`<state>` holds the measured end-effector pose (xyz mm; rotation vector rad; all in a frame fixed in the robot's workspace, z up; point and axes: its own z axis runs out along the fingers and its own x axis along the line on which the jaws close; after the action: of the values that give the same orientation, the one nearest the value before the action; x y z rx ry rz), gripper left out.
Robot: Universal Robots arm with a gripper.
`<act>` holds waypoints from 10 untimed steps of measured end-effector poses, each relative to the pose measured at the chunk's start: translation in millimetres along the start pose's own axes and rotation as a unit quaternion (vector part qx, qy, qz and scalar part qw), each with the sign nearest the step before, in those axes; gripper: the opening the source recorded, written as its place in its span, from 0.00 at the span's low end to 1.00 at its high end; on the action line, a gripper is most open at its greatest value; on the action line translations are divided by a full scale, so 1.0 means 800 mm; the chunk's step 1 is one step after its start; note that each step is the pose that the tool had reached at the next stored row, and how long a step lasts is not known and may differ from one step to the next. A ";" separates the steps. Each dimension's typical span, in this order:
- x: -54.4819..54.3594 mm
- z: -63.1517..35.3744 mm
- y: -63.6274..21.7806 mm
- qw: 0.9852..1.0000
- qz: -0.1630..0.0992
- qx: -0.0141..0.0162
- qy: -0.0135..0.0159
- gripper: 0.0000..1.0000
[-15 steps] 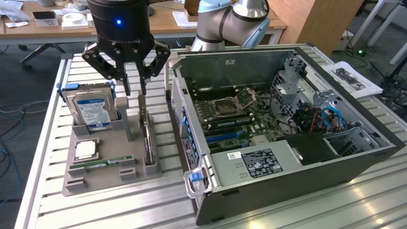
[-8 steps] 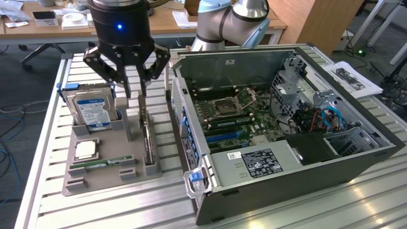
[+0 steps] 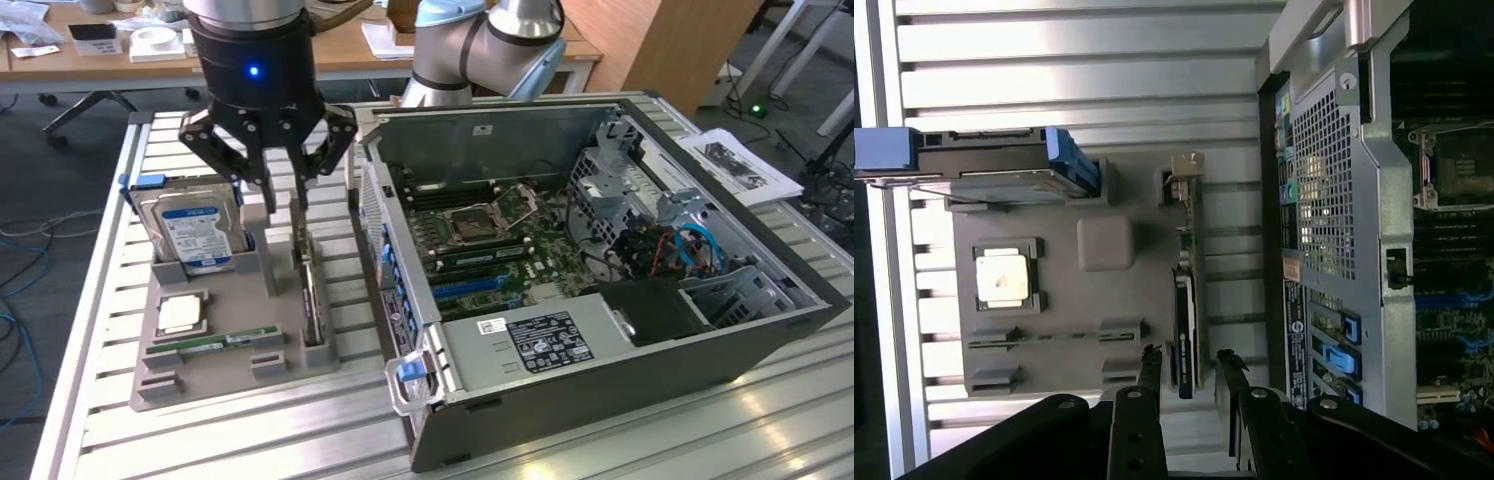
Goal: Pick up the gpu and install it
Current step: 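Pick up the gpu and move the gpu toward the slot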
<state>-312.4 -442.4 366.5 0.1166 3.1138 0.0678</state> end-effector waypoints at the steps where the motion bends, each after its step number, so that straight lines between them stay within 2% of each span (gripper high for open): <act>1: 0.000 0.002 0.000 1.000 0.000 0.000 0.000 0.36; 10: 0.000 0.017 -0.001 1.000 0.000 0.000 0.000 0.36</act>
<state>-312.4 -442.4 353.0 0.1165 3.1137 0.0679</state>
